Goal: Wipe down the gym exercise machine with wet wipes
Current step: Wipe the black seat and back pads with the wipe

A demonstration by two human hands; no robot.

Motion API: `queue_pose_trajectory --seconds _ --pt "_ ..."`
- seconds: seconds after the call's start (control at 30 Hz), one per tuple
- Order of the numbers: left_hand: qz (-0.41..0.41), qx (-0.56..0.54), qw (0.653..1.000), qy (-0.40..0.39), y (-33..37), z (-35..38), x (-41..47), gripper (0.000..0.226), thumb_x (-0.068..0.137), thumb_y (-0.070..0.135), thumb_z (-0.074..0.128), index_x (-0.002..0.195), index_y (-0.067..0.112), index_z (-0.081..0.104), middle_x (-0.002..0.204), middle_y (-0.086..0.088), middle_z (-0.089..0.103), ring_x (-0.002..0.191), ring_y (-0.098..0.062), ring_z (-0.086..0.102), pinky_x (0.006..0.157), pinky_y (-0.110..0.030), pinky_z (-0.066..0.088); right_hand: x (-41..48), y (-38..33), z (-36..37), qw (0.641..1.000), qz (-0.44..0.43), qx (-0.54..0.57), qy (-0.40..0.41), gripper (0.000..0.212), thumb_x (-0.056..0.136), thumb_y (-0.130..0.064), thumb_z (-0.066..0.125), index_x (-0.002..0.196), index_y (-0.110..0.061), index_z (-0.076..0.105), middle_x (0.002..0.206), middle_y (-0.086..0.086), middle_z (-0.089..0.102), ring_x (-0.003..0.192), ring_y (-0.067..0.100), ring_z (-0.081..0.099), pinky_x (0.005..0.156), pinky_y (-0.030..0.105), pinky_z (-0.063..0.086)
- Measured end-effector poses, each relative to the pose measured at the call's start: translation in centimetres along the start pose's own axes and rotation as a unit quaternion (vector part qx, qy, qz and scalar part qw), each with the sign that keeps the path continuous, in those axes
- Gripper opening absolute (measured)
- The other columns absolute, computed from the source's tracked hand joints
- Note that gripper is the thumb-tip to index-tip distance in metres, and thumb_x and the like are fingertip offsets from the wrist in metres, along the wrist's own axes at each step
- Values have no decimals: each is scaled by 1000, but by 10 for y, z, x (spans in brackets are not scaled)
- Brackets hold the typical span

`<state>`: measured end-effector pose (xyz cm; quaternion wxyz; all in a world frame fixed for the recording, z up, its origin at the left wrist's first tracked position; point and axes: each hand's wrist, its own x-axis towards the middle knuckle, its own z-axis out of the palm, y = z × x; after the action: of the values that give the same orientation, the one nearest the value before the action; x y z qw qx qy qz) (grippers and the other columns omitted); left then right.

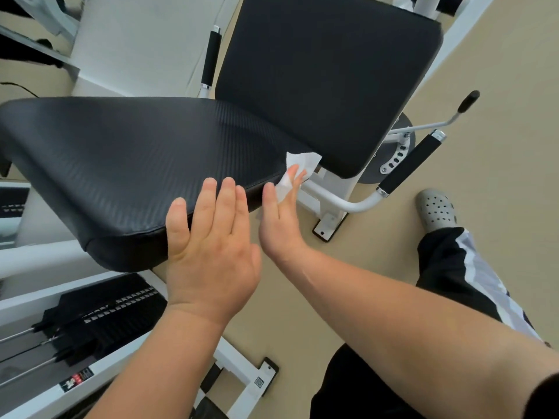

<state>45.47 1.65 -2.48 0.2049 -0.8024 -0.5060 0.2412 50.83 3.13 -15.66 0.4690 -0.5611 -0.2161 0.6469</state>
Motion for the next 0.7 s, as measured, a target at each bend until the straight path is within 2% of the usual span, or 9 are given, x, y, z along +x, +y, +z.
queue_pose_trajectory --seconds 0.07,0.13,0.2,0.27,0.3,0.37,0.43,0.6,0.7 --pt "6 2 1000 -2 -1 0 0 59 92 20 30 143 -1 50 149 -16 51 141 -35 45 113 -53 17 14 2 -6 1000 16 -5 3 70 110 -47 25 159 -31 -21 161 -21 -34 151 -1 -25 124 30 -9" --pt "6 -1 1000 -10 -1 -2 0 60 89 20 35 143 -1 50 150 -15 51 141 -34 44 115 -53 15 44 -6 -18 996 72 -17 40 72 106 -56 23 161 -33 -16 169 -13 -22 157 9 -11 125 35 -1" --pt "-1 -14 1000 -24 0 -5 0 62 87 21 38 143 -1 51 150 -15 50 141 -34 44 116 -52 12 71 -19 -31 986 138 5 90 69 103 -57 28 163 -35 2 170 -10 2 150 16 18 116 36 17" --pt "-8 -42 998 -38 1 -12 0 63 85 22 39 142 -2 52 150 -16 51 142 -35 43 116 -51 11 72 -28 -36 988 128 -11 92 63 101 -54 34 158 -30 21 161 -9 21 134 12 32 109 40 28" --pt "-13 -61 997 -38 1 -16 0 63 85 22 39 140 -3 54 149 -17 51 142 -35 43 117 -52 12 64 -31 -36 991 101 -65 55 64 101 -56 33 157 -26 24 162 -7 21 140 13 30 112 43 29" --pt "-20 -98 995 -31 0 -26 -3 61 84 23 39 136 -3 58 146 -18 54 141 -36 44 118 -53 17 45 -34 -38 982 43 -175 -55 68 106 -55 30 164 -24 11 172 -8 5 157 11 1 127 42 10" --pt "-24 -120 992 -26 -5 -36 -5 58 84 24 42 133 -2 61 144 -18 56 141 -36 45 118 -55 21 36 -42 -48 954 -22 -266 -140 70 108 -56 29 165 -23 6 173 -7 -2 157 7 -12 128 36 -2" --pt "-71 -116 988 -72 -31 -56 25 50 88 26 47 128 2 65 135 -16 61 139 -37 46 115 -60 24 42 -85 -47 872 -119 -356 -314 74 105 -53 23 164 -11 10 172 -2 1 158 10 -8 123 19 -6" --pt "-116 -95 978 -143 -52 -62 62 53 90 34 44 130 4 63 133 -17 61 138 -39 45 111 -65 27 78 -84 -48 866 -116 -336 -352 57 114 -31 27 159 3 23 169 14 17 153 19 5 115 8 3"
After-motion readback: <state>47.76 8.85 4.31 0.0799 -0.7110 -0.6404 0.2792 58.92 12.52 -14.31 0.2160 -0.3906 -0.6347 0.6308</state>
